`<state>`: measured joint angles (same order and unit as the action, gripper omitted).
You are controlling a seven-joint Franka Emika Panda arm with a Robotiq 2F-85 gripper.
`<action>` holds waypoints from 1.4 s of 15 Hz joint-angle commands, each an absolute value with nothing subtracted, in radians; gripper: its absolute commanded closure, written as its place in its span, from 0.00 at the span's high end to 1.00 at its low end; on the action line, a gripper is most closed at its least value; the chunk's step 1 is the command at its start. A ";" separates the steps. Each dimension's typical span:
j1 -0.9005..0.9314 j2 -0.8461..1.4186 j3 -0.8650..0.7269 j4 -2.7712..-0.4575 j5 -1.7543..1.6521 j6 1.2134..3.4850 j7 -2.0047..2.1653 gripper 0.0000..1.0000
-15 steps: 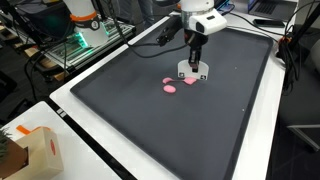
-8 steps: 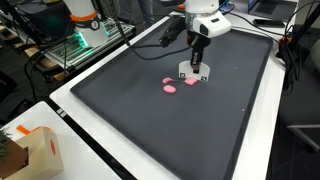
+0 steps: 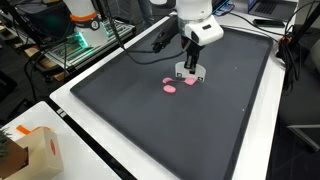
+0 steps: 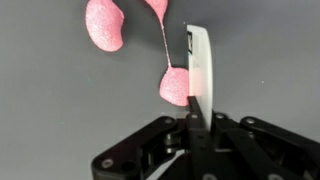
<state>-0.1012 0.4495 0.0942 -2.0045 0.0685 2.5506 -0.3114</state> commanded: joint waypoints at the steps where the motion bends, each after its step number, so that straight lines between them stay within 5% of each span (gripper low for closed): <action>1: -0.105 0.435 0.061 -2.089 0.051 2.534 -0.292 0.01; 14: -0.069 0.397 0.013 -2.121 -0.042 2.369 -0.251 0.01; 21: -0.077 0.429 0.061 -2.113 -0.002 2.472 -0.337 0.01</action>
<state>-0.0848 0.3731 0.0477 -2.0842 -0.0099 2.3978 -0.3047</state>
